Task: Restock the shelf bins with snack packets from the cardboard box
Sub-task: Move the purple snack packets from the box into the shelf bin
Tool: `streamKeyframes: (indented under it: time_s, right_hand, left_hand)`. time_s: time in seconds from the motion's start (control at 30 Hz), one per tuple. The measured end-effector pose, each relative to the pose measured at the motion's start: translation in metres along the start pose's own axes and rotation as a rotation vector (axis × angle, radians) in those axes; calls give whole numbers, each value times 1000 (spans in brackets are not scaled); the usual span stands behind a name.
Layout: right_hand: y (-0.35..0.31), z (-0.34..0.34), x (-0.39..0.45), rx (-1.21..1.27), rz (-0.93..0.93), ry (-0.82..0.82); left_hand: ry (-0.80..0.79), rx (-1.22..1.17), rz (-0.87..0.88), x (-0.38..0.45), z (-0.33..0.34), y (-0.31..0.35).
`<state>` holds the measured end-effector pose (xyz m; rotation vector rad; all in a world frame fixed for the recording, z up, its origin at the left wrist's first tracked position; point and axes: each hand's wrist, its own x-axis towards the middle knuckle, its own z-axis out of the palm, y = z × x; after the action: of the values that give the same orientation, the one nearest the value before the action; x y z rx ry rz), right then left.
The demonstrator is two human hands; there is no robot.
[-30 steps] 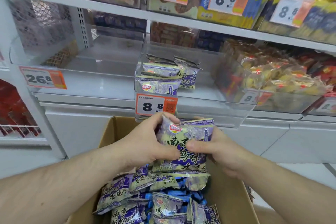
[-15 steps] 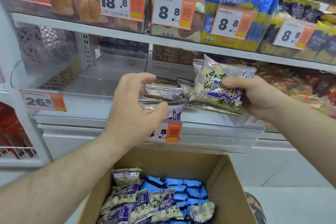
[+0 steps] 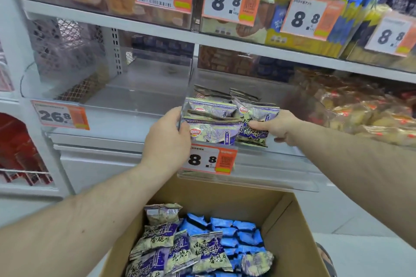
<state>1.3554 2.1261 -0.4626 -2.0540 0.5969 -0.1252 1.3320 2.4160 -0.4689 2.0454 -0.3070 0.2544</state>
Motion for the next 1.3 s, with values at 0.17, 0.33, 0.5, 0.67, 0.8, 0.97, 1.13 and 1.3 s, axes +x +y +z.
streamKeyframes:
  time_s: [0.17, 0.33, 0.5, 0.67, 0.8, 0.97, 1.13, 1.3]
  right_hand:
    - [-3, 14, 4, 25, 136, -190]
    - [-6, 24, 10, -56, 221, -400]
    - [-8, 11, 5, -85, 240, -346]
    - [-14, -3, -16, -186, 293, -381]
    - [-31, -11, -49, -286, 219, -140]
    - [-35, 9, -118, -368, -463, 547]
    - [32, 73, -192, -185, -797, 352]
    - [155, 118, -165, -837, -37, -451]
  left_hand:
    - [-12, 37, 29, 2, -3, -2]
    - [-21, 57, 51, 3, -6, -4]
    - [-25, 38, 55, 3, -4, -4]
    - [0, 20, 69, 1, -4, -2]
    - [241, 95, 451, -6, -10, 2]
    - [-61, 66, 863, -42, 0, 11]
    - [-663, 294, 656, -81, 25, -21]
    - [-1057, 538, 425, -101, 43, -48]
